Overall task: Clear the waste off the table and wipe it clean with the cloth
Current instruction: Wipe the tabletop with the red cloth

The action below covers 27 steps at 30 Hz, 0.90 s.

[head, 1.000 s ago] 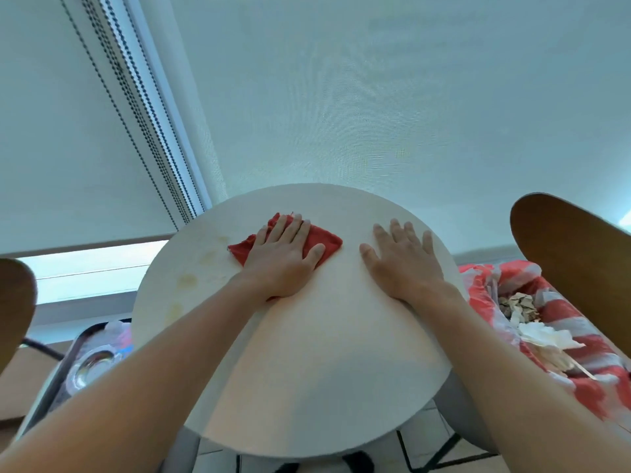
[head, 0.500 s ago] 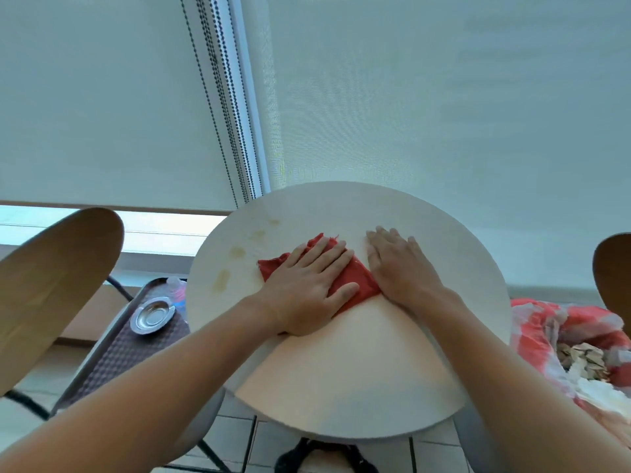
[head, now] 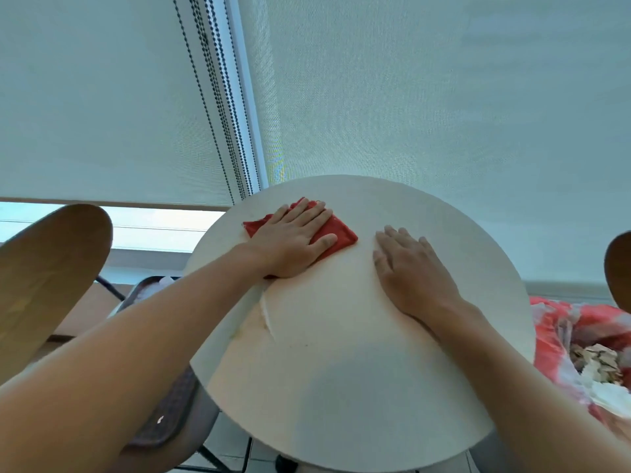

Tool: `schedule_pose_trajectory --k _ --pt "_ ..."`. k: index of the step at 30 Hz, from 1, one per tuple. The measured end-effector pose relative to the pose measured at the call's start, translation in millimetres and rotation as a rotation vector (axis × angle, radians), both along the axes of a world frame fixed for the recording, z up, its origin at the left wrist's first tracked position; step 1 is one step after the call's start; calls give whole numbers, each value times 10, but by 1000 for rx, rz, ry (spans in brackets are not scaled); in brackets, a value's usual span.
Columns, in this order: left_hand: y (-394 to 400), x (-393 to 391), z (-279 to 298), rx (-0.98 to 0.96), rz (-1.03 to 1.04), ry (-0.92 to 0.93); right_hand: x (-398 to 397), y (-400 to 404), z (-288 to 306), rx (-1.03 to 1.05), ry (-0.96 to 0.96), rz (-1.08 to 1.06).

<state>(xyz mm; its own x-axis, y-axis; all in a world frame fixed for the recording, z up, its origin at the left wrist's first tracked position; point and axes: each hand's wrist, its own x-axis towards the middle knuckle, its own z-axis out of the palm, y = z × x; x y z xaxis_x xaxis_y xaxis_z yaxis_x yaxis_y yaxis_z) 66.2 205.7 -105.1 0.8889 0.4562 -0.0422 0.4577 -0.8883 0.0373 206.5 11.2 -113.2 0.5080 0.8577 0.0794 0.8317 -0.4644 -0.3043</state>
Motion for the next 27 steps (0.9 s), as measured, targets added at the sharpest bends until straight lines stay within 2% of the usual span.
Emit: schedule_pose_trajectory --k 4,7,10,13,16,21,23,27 --pt "135 32 27 -103 36 -68 -87 43 143 30 65 -62" --pt "103 -73 78 -306 82 -267 -304 198 269 127 113 -93" --pt "115 -345 121 -353 145 -421 -569 517 333 150 134 -23" --pt "188 -698 135 -294 245 -435 -792 899 299 82 129 26" --pt "229 -980 114 -291 333 -448 -955 1252 225 -33 176 -28" --pt "282 -1161 -88 -437 376 -490 -1102 1747 159 -186 66 -150" --pt "279 -1170 -128 -444 349 -558 -1121 1881 139 -202 10 -106" --pt "224 -1183 -70 -519 328 -813 -1106 2006 117 -195 -72 133"
